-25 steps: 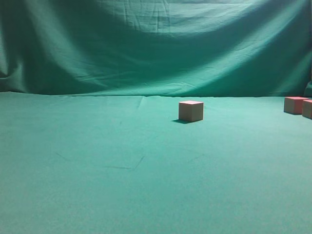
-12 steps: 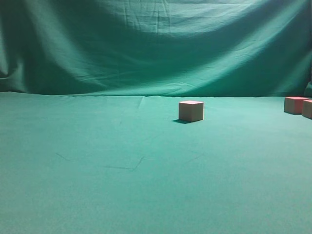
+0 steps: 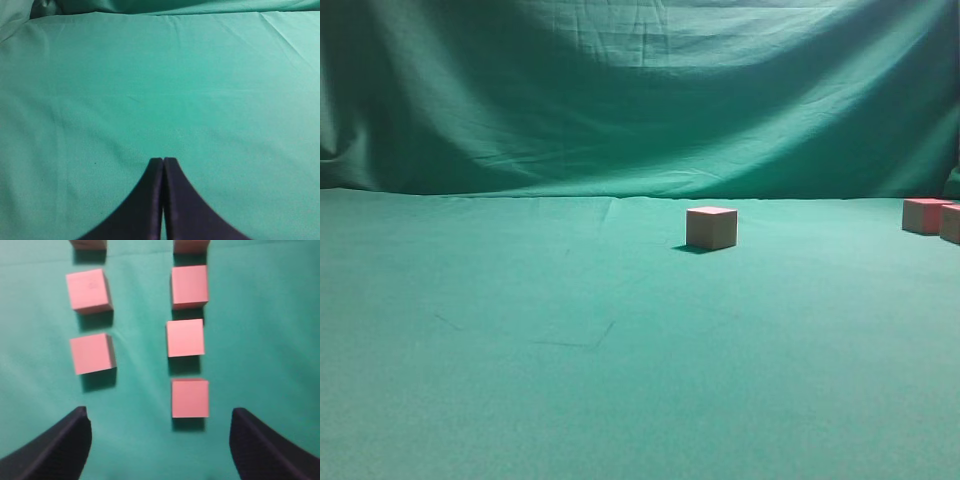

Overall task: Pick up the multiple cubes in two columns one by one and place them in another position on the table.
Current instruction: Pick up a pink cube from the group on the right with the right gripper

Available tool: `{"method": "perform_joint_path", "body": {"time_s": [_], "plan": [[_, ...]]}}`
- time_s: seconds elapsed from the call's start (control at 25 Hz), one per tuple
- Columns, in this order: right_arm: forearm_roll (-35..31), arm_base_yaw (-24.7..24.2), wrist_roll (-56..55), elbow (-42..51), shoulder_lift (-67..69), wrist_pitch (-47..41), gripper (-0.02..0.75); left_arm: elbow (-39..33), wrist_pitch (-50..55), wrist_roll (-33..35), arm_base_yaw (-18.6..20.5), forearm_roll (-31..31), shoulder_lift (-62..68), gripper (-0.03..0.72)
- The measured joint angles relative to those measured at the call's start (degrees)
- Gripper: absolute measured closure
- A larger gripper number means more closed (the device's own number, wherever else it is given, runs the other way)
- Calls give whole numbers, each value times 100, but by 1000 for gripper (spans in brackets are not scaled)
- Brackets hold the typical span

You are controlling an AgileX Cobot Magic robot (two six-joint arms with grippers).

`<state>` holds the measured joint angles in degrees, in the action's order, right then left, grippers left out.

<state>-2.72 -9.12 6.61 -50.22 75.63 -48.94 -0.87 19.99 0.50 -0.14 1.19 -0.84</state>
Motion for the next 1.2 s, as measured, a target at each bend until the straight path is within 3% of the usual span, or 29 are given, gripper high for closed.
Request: {"method": "perform_joint_path", "body": {"time_s": [1.2], "plan": [[342, -331, 315, 428, 1747, 1147, 159, 0, 0, 0, 0, 0, 0, 688]]}}
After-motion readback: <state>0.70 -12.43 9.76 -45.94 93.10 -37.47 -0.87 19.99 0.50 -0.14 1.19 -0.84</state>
